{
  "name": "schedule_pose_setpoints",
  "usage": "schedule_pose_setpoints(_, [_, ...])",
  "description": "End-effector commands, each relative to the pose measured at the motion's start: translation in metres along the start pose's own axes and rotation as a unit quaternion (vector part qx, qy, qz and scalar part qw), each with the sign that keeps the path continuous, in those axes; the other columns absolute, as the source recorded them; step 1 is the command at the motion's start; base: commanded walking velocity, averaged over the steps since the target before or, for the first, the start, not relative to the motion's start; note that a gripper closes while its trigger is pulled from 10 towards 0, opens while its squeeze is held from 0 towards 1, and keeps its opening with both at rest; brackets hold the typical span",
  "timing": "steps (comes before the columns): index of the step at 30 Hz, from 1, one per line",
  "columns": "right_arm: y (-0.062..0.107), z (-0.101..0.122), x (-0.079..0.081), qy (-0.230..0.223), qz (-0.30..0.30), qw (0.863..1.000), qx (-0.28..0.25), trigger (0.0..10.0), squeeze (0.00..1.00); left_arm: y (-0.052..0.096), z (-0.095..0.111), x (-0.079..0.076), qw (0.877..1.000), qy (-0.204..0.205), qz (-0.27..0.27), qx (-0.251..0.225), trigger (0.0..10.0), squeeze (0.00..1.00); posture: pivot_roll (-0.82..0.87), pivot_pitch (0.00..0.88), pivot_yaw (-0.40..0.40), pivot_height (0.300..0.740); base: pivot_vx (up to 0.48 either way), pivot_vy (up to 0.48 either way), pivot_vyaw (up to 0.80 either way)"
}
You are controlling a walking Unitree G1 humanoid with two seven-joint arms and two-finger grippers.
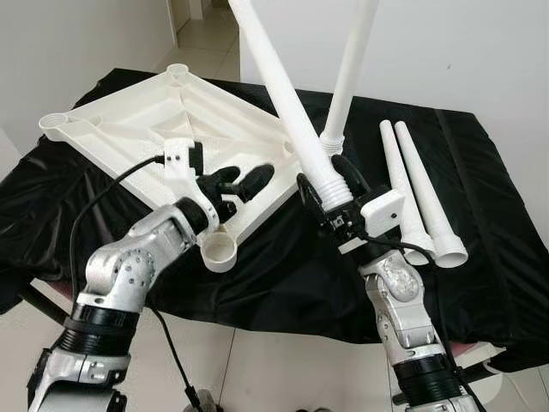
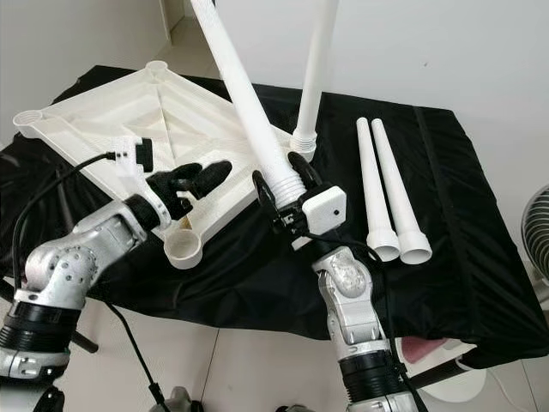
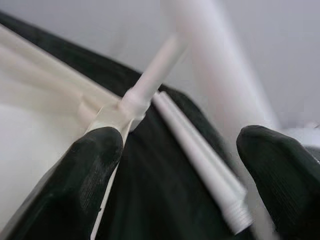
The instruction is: Building children table
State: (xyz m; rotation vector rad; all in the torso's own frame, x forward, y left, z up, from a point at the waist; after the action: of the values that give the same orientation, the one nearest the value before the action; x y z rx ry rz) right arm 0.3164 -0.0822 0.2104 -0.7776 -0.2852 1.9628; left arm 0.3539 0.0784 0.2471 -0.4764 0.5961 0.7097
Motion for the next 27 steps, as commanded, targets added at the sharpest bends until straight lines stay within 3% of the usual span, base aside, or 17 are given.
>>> schedule_pose_setpoints(1, [0.002, -0.001, 0.007, 0.002, 0.017, 1.0, 0.0, 10.0, 0.0, 0.009, -0.007, -0.04, 0.977, 0.032, -0.204, 0.046, 10.0, 0.0, 0.13, 0.069, 0.0, 0.74, 0.0, 0.0, 0.0])
schedule_pose_setpoints(12, [0.005, -0.003, 0.022, -0.004, 0.049, 0.999, 0.005, 10.0, 0.0, 0.008, -0.014, -0.047, 0.972, 0.057, -0.215, 0.078, 10.0, 0.0, 0.12, 0.065, 0.001, 0.74, 0.0, 0.0, 0.0])
schedule_pose_setpoints(19, [0.005, -0.002, 0.026, -0.001, 0.06, 0.998, 0.0, 10.0, 0.0, 0.0, -0.026, -0.036, 0.975, 0.057, -0.183, 0.111, 10.0, 0.0, 0.11, 0.054, 0.008, 0.74, 0.0, 0.0, 0.0])
schedule_pose_setpoints(20, [0.005, -0.001, 0.027, 0.0, 0.063, 0.998, -0.002, 10.0, 0.0, -0.004, -0.028, -0.029, 0.978, 0.055, -0.161, 0.117, 10.0, 0.0, 0.11, 0.051, 0.009, 0.74, 0.0, 0.0, 0.0])
schedule_pose_setpoints(27, [0.007, -0.002, 0.032, -0.001, 0.074, 0.997, 0.001, 10.0, 0.0, -0.017, -0.021, -0.019, 0.983, 0.081, -0.121, 0.114, 10.0, 0.0, 0.1, 0.044, 0.01, 0.74, 0.0, 0.0, 0.0])
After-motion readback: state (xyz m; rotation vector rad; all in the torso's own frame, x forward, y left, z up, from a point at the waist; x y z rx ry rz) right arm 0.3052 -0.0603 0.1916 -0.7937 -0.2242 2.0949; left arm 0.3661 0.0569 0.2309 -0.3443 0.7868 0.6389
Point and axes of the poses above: a point about 5 cm out from each wrist's last joint towards the gripper, its own y axis pointing back from the gripper into the wrist, its own z axis along the axis of the wrist's last joint, x = y × z, the point moved 5 cm from there along -y, pointing out of the wrist towards the gripper, and after that the axes turned 12 degrees about y, right-handed, at the moved point
